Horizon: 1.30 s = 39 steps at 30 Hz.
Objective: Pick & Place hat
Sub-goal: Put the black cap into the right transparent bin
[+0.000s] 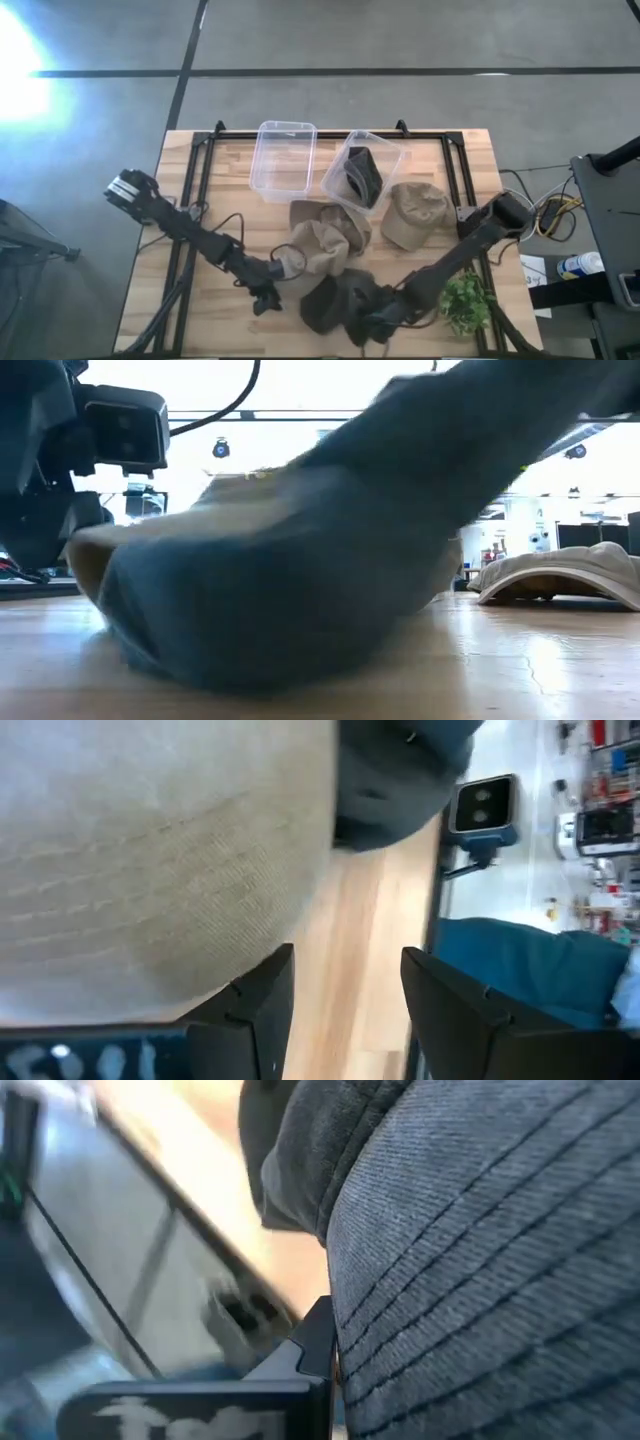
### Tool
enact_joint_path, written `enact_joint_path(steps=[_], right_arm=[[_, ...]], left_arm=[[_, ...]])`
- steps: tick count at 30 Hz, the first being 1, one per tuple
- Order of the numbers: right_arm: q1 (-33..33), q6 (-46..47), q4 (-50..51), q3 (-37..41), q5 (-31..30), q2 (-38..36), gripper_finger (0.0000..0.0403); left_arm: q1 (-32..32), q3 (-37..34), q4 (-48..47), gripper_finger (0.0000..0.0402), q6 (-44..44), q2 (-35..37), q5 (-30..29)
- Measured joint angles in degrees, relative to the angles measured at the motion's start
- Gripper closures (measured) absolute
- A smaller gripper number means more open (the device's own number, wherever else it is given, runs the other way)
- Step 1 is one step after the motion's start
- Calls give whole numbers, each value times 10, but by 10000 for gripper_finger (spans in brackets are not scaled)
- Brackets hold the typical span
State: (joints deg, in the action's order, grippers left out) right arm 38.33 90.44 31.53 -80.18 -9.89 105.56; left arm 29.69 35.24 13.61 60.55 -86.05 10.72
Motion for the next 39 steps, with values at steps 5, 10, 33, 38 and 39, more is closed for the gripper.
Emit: enact_joint_path(steps=[5,10,33,38,39], right_arm=[[17,-79,54,-9,-2,-63,379],[16,-132,60,-23,18,-111,379],[-23,-687,413,-334,85,71,365],[-25,-756,493,-445,83,136,364],[-25,-770,507,-463,83,147,364]], left_arm=[[-1,2,1,223,0,31,-9],[-1,7,19,223,-13,77,-18],[-191,162,46,223,-102,134,186],[-209,235,34,223,-142,55,293],[-208,248,34,223,-145,41,310]])
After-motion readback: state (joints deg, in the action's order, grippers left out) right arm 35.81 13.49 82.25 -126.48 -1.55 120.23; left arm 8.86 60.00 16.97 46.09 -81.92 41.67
